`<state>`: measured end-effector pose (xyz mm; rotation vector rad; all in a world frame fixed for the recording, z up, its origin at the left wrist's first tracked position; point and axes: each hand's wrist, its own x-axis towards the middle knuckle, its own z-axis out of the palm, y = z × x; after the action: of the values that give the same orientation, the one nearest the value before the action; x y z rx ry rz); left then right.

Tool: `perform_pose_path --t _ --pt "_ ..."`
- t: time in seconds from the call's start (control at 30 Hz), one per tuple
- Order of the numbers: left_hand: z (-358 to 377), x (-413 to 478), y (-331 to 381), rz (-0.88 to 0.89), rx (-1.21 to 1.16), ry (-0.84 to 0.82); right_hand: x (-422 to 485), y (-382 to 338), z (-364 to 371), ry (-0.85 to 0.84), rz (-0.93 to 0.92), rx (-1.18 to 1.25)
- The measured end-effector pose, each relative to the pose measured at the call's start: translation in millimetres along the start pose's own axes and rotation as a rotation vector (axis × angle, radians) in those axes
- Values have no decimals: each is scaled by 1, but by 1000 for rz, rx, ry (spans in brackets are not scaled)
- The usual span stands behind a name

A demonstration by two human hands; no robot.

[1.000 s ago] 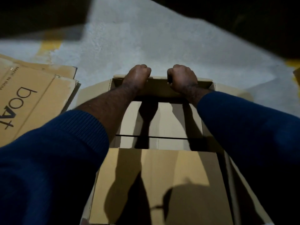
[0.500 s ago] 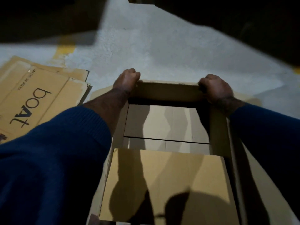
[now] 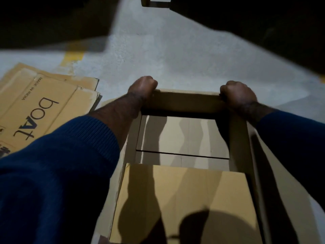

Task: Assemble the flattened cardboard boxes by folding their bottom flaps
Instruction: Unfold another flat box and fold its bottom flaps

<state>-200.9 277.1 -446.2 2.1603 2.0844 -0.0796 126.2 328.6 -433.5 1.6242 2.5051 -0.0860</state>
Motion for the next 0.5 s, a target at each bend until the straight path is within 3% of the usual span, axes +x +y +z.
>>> perform_pose_path --t 0.17,0.27,0.5 --pt "1 19 56 161 -149 -70 24 -64 -5 -33 -184 130" --pt "3 23 84 120 -118 -27 32 -93 -2 37 -99 115" --pt "-3 10 102 43 -31 0 16 -106 -5 21 -36 7"
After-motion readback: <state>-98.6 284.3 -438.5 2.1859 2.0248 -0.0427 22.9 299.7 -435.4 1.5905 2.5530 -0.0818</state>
